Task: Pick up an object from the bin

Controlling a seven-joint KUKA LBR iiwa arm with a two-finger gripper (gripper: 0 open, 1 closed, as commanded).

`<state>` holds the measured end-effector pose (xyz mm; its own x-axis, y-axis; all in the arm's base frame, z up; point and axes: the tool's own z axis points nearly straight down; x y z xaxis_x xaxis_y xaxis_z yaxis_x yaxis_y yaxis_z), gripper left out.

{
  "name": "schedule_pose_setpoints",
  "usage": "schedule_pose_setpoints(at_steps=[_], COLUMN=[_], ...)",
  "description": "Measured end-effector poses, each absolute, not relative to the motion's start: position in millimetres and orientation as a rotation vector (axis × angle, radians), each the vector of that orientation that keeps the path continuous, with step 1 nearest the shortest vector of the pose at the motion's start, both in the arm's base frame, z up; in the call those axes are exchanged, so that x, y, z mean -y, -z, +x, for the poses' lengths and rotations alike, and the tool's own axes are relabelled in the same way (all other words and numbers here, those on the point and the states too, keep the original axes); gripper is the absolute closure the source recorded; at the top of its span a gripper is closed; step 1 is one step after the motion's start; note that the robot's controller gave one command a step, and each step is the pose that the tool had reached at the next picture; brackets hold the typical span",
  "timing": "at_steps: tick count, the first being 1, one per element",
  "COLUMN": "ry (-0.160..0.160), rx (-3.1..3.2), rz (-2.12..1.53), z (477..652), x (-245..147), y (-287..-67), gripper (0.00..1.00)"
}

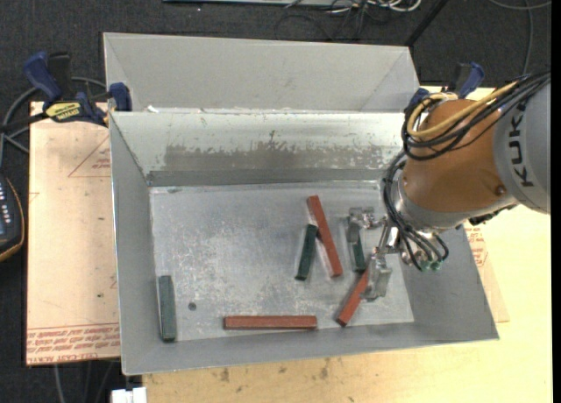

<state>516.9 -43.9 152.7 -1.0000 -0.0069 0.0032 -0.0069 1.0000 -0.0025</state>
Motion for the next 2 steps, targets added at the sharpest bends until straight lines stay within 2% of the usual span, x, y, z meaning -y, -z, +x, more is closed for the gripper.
schedule_pose_setpoints(at_steps=[1, 2], ry=[0.0, 0.0], rx=[3.154, 3.144], rz=[0.147, 0.15], z=[486.8, 485.2], x=[63.2, 62.8], y=[-70.2, -71.6], gripper=[0.0, 1.0])
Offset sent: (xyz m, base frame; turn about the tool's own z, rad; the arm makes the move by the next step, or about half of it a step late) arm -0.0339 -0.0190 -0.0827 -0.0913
